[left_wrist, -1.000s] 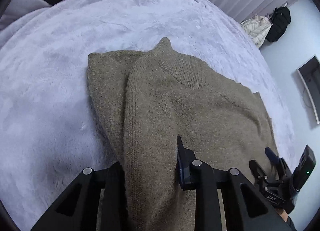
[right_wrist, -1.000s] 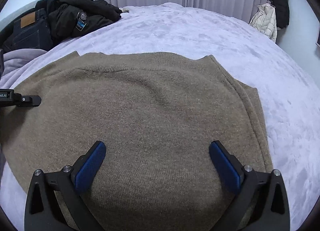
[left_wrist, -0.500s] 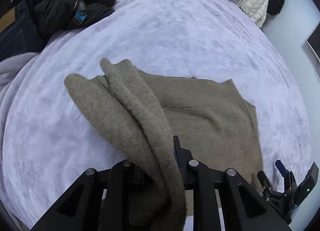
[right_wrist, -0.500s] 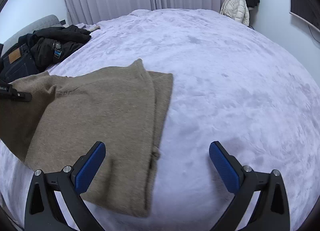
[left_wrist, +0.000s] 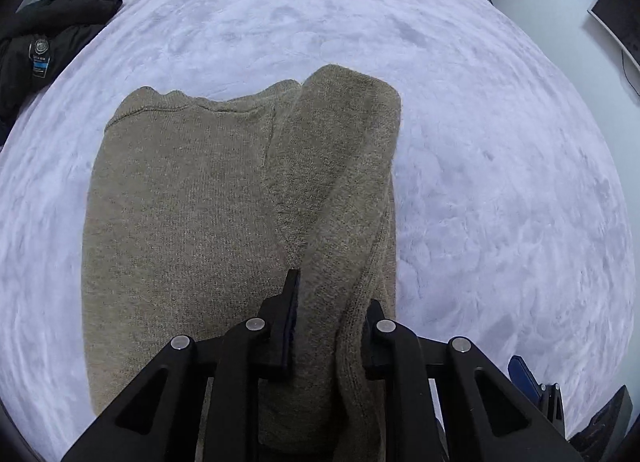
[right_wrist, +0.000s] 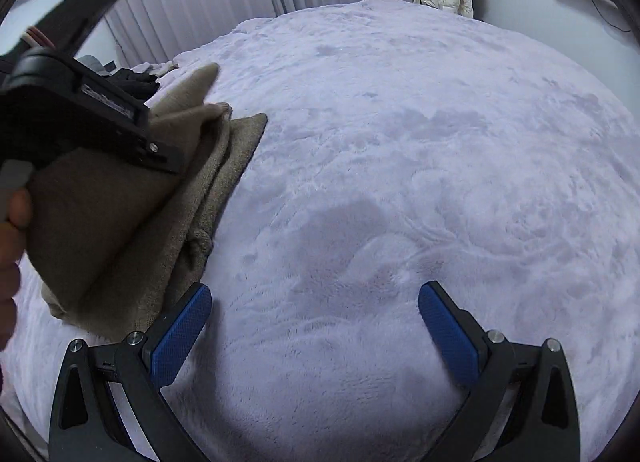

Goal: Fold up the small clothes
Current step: 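Lift and fold the held side over the sweater with the left tool, then grasp and tuck the folded edge under with the right tool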

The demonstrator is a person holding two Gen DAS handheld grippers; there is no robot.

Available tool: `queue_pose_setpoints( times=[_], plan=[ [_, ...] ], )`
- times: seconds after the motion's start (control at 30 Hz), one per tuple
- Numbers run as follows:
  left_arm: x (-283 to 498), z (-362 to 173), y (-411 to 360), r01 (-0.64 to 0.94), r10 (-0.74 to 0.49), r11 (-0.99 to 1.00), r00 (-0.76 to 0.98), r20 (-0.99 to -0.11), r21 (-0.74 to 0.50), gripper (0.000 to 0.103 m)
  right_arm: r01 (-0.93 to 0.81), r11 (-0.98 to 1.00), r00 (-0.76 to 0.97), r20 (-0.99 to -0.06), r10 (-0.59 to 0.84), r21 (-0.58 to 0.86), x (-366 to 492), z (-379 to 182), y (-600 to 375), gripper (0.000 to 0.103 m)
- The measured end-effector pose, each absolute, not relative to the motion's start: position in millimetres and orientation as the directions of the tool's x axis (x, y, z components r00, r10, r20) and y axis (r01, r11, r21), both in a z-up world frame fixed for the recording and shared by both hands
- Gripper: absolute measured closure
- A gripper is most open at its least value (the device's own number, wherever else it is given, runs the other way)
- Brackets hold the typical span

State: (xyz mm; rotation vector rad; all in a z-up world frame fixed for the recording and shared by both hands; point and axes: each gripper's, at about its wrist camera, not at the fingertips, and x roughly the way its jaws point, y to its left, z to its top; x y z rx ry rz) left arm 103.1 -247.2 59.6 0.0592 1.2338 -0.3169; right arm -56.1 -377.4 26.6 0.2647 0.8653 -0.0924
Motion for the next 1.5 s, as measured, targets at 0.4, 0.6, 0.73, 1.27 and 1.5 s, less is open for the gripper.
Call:
queue_pose_setpoints(
  times=[0.4, 0.6, 0.73, 1.27, 1.5],
  plan=[
    [58, 137, -203, 0.383, -0.457, 0.868, 0.373, -0.807, -0.315, 0.001, 0.157, 0.947, 0.675, -0.731, 0.104, 0.280, -63, 34, -387, 0.000],
    [62, 124, -145, 0.284, -0.244, 0.953, 0.526, -0.814, -0.102, 0.001, 0.067, 0.833, 0.747, -0.581, 0.323, 0.549, -64, 71, -417, 0.000],
    [52, 93, -112, 0.268, -0.260, 0.953, 0.475, -0.840, -0.143, 0.001, 0.021, 0.812, 0.681, -0.603, 0.416, 0.583, -21, 69, -404, 0.007],
    [28, 44, -41, 0.304, -0.303, 0.935, 0.424, -0.853, -0.182, 0.001, -0.141, 0.937, 0.570, -0.748, 0.340, 0.319, 62, 84, -292, 0.084],
    [-6, 49, -60, 0.444, -0.295, 0.893, 0.443, -0.847, -0.079, 0.001, 0.024, 0.923, 0.499, -0.805, 0.321, 0.383, 63, 50, -340, 0.059]
  ],
)
